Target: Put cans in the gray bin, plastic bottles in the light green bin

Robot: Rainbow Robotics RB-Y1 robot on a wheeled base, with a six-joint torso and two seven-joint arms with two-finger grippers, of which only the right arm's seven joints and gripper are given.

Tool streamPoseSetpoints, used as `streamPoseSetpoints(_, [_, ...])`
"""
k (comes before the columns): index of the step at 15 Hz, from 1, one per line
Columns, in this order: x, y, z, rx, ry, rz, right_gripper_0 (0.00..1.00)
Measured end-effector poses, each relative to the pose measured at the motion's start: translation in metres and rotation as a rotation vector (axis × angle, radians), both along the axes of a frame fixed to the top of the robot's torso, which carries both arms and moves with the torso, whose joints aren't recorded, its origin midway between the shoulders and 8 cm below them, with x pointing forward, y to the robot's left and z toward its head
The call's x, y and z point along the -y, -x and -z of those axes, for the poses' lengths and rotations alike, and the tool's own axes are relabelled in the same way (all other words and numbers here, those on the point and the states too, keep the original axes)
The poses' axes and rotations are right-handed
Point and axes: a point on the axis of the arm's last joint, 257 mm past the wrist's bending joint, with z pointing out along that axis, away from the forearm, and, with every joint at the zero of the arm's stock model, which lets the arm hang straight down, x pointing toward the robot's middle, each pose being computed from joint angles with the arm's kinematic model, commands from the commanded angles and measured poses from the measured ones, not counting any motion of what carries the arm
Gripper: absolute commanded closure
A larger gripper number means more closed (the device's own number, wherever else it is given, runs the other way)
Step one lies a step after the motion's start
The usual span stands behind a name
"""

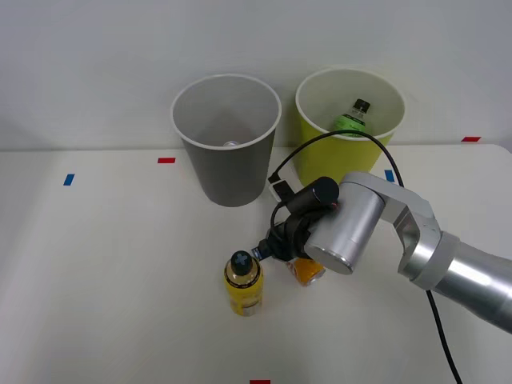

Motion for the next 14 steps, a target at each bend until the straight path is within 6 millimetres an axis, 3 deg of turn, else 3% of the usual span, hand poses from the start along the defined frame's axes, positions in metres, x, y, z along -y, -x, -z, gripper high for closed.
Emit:
streamPoseSetpoints(1, [0.001, 0.000, 0.000, 0.002, 0.003, -0.002, 0.68])
streamPoseSetpoints(2, [0.002, -0.001, 0.000, 0.004, 0.007, -0.005, 0.81])
streamPoseSetpoints(7, [0.010, 0.002, -0.004, 0.020, 0.016, -0.021, 0.87])
streamPoseSetpoints(14, [0.026, 0.036, -0.020, 0.027, 0.035, -0.045, 0.90])
